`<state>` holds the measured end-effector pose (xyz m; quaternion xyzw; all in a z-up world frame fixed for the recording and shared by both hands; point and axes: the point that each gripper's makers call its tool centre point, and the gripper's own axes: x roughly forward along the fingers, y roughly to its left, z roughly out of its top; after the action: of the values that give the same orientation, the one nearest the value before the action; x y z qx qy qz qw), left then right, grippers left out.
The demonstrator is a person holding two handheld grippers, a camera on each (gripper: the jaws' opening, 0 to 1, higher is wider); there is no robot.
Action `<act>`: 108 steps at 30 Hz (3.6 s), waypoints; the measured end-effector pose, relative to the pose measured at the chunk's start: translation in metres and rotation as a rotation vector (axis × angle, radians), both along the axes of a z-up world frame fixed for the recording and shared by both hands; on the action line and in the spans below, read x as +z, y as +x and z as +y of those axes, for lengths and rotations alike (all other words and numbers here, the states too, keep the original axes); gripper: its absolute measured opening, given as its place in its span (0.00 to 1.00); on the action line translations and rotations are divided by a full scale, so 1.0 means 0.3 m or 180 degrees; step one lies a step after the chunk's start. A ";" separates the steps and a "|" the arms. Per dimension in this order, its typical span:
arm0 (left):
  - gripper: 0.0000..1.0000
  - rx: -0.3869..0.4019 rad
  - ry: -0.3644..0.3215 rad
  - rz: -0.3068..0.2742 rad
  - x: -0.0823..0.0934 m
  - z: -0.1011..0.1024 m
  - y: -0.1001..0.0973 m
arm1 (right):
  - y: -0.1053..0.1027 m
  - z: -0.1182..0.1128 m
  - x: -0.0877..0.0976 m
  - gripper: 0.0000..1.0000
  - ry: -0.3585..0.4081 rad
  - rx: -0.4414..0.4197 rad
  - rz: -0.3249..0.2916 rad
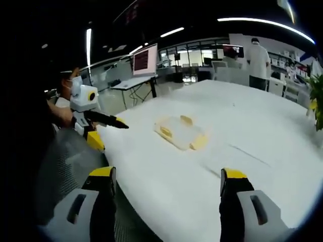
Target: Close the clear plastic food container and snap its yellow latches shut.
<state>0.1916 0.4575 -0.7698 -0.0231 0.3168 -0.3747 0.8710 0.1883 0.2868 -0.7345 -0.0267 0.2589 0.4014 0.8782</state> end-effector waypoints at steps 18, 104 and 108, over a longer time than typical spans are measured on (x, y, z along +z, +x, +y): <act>0.86 -0.0134 0.0086 -0.0036 0.019 0.038 0.077 | 0.058 0.087 0.014 0.83 0.0133 0.0103 0.0019; 0.71 -0.1512 0.1386 -0.0199 -0.113 0.186 0.491 | 0.430 0.191 -0.146 0.67 -0.0738 0.0859 -0.0069; 0.70 -0.1615 0.1463 -0.0187 -0.130 0.191 0.500 | 0.437 0.188 -0.165 0.65 -0.0827 0.0929 -0.0036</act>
<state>0.3417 0.5149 -0.8088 0.2640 0.3634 -0.4988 0.7413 0.3194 0.3433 -0.7839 -0.1793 0.2969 0.4874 0.8013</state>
